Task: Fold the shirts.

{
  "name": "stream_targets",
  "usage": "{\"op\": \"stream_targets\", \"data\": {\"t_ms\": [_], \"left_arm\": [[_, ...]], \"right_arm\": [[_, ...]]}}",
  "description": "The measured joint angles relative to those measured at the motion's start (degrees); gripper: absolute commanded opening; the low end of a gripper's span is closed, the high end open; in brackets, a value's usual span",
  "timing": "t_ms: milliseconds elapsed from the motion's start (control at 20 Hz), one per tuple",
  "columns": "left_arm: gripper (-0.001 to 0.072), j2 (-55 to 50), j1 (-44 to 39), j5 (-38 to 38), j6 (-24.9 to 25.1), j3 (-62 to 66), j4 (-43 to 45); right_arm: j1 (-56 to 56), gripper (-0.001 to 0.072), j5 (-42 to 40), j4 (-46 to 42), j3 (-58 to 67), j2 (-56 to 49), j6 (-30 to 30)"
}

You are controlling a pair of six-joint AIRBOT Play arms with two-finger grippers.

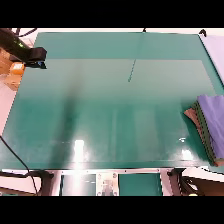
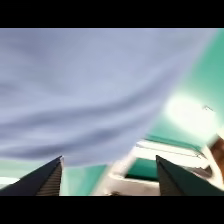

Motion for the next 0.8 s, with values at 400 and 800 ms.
{"op": "stream_targets", "data": {"t_ms": [400, 800], "left_arm": [[0.0023, 7.1, -2.2, 1.2, -2.2, -6.5, -1.8], [0.0024, 31.1, -8.5, 8.2, -7.8, -43.1, -2.1]], "right_arm": [[20.8, 0.0014, -8.5, 19.3, 9.1, 3.0, -6.2], [56.4, 0.0015, -25.0, 22.6, -19.3, 18.9, -8.4]]}}
